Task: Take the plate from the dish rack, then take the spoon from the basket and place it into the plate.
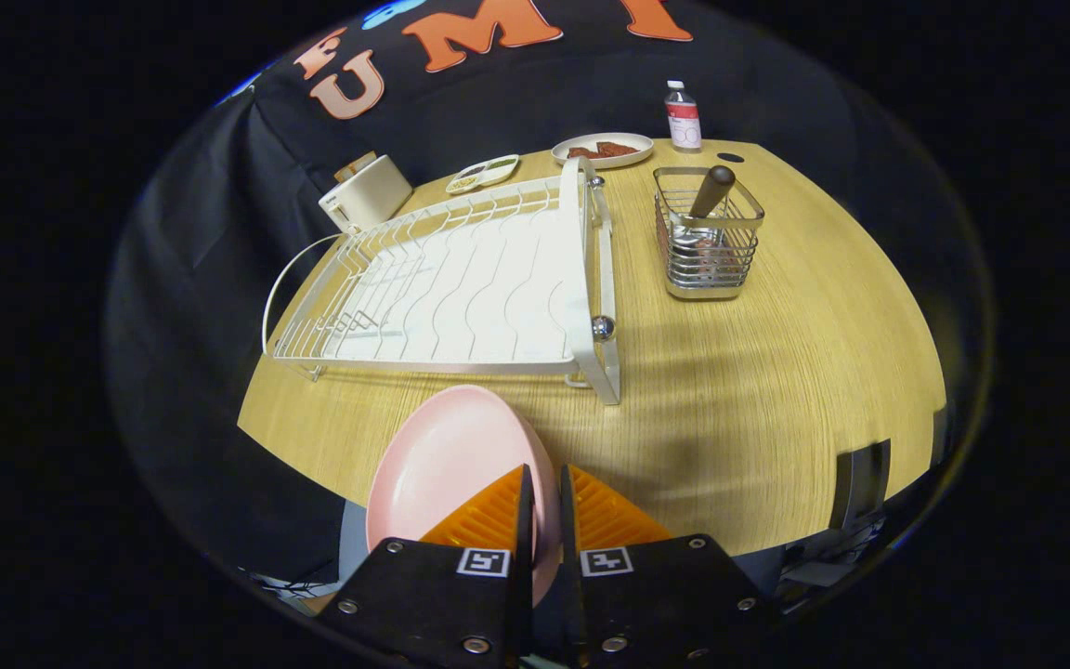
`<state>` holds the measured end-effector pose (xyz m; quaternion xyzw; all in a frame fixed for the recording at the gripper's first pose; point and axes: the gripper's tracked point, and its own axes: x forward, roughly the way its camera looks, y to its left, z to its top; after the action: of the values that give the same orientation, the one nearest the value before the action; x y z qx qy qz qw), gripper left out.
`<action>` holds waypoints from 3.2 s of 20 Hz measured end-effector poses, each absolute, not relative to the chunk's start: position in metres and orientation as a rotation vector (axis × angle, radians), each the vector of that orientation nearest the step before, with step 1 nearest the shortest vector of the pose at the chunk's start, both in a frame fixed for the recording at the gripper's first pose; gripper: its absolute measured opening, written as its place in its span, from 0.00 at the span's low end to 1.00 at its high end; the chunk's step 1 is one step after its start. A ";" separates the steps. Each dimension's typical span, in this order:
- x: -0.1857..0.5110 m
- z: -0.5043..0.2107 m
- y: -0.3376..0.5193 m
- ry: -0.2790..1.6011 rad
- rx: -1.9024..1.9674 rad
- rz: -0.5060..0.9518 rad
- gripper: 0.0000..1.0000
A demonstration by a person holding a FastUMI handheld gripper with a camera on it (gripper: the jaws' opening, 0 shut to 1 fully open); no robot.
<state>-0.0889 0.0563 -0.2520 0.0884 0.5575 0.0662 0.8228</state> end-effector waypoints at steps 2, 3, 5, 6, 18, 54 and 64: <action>-0.086 -0.260 0.053 1.193 0.192 0.123 0.12; -0.085 -0.263 0.055 1.199 0.207 0.121 0.10; -0.082 -0.271 0.057 1.204 0.215 0.119 0.09; -0.082 -0.274 0.059 1.205 0.214 0.120 0.09; -0.059 -0.245 0.062 1.110 0.195 0.163 0.08; 0.092 -0.188 -0.037 0.575 -0.007 -0.088 0.08; 0.064 -0.125 -0.030 0.498 -0.024 -0.049 0.08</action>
<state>0.0643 -0.0303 -0.1249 -0.0118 0.2466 -0.0244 0.9687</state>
